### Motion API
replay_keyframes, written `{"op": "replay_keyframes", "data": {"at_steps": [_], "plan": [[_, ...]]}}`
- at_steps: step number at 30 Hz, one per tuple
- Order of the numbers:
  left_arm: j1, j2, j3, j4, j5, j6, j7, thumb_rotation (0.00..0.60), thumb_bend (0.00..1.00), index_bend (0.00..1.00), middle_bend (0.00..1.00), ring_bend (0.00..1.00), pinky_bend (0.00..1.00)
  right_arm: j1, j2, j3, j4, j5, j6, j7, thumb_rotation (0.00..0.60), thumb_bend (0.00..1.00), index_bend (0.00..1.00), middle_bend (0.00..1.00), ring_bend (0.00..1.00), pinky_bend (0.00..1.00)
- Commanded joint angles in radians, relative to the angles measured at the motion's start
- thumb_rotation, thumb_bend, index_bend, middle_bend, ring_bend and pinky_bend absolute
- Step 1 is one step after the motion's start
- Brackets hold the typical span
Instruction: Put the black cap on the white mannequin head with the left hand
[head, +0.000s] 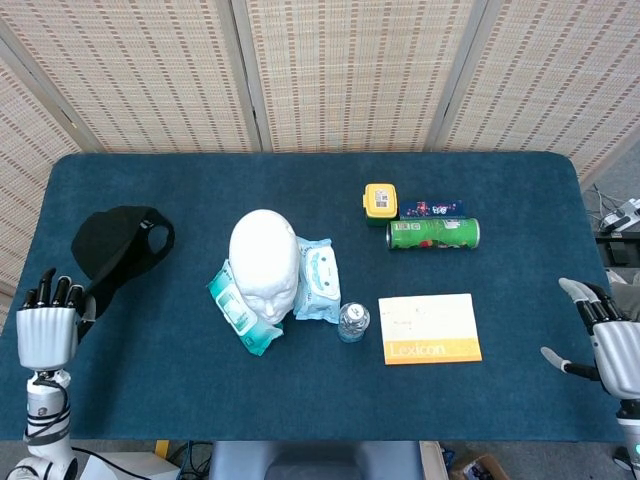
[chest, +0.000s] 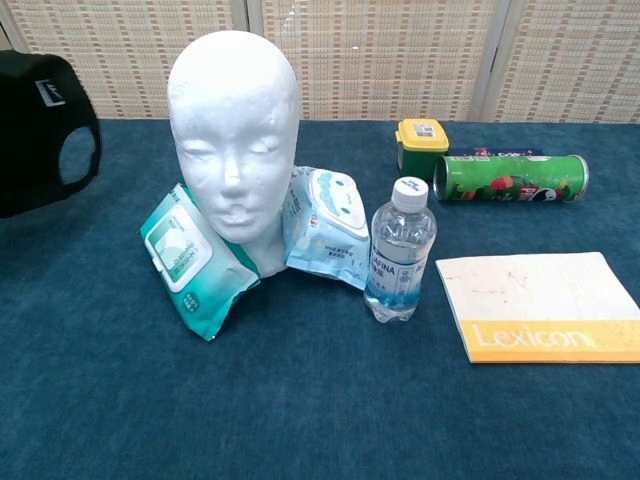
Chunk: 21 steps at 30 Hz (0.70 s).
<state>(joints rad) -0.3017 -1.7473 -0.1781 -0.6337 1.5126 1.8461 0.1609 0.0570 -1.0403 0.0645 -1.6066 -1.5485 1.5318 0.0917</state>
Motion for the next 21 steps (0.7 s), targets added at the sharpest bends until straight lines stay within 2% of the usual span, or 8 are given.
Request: {"op": "replay_keyframes", "data": {"at_steps": [1, 10, 21], "plan": [[-0.018, 0.034, 0.005, -0.015, 0.035, 0.046, 0.007, 0.6, 0.48, 0.64, 0.52, 0.28, 0.55, 0.0, 0.0, 0.001, -0.001, 0.001, -0.001, -0.002, 0.6, 0.0, 0.05, 0.19, 0.14, 0.4], [-0.063, 0.117, 0.013, -0.073, 0.116, 0.127, 0.064, 0.6, 0.48, 0.65, 0.53, 0.29, 0.55, 0.0, 0.0, 0.001, -0.002, 0.002, 0.0, -0.003, 0.6, 0.0, 0.05, 0.19, 0.14, 0.4], [-0.137, 0.173, 0.003, -0.181, 0.199, 0.176, 0.138, 0.6, 0.49, 0.66, 0.54, 0.29, 0.55, -0.001, 0.0, 0.001, -0.002, 0.001, 0.002, -0.003, 0.6, 0.0, 0.05, 0.19, 0.14, 0.4]]}}
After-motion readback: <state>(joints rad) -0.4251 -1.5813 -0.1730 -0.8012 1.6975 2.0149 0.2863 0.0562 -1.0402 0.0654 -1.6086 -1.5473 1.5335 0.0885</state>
